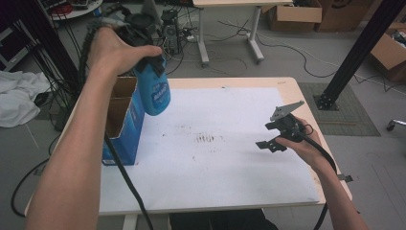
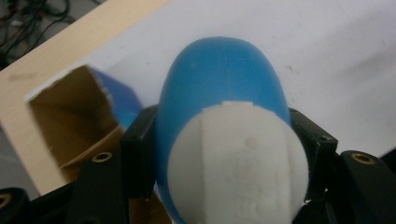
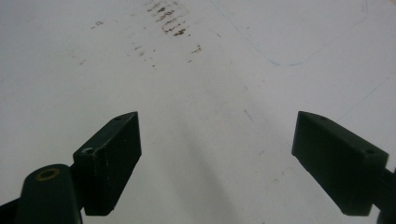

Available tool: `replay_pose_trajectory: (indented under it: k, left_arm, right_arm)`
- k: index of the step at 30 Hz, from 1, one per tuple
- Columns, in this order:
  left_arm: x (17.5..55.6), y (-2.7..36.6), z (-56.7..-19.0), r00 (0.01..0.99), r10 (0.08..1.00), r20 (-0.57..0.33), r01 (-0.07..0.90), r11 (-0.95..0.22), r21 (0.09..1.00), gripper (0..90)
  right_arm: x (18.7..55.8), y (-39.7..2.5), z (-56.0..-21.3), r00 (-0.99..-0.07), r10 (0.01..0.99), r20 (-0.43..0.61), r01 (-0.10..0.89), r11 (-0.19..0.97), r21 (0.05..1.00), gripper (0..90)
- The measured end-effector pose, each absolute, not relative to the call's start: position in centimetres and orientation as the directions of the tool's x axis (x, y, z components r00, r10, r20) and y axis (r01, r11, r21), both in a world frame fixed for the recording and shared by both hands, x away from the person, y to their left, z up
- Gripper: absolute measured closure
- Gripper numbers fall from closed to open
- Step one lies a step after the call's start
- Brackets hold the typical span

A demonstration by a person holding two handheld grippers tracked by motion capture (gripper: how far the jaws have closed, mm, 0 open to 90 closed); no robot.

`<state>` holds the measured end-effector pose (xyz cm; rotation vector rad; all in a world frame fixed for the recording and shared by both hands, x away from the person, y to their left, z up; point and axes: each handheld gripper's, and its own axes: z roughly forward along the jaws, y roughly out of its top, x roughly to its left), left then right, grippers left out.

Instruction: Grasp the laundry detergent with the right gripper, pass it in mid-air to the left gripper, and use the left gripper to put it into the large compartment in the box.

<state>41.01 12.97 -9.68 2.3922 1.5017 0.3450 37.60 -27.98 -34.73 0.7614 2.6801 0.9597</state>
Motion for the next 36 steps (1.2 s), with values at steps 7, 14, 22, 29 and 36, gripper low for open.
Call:
replay_pose_trajectory:
  k: [7,14,22,29,36]
  left_arm:
    - [41.1,16.2,-8.3,0.286,0.957,0.049,0.891,-0.284,0.355,38.2]
    - [41.2,18.9,-9.4,0.170,0.984,0.056,0.921,-0.179,0.345,38.2]
    - [40.8,21.6,-10.8,0.108,0.994,0.034,0.930,-0.113,0.350,38.2]
    - [40.8,23.1,-13.3,0.081,0.996,0.046,0.938,-0.092,0.335,38.1]
    - [41.0,24.4,-17.8,0.058,0.998,0.018,0.948,-0.061,0.313,38.1]
  right_arm:
    - [37.5,-28.0,-35.0,-0.847,0.532,-0.010,0.405,0.657,0.635,15.8]
    - [37.4,-27.7,-35.2,-0.853,0.522,-0.005,0.400,0.660,0.636,15.8]
    - [37.4,-27.9,-35.7,-0.850,0.527,-0.005,0.408,0.664,0.627,16.0]
    - [37.3,-27.8,-35.8,-0.851,0.526,-0.008,0.409,0.671,0.618,16.0]
    - [37.2,-27.9,-36.1,-0.847,0.531,-0.013,0.413,0.675,0.611,16.1]
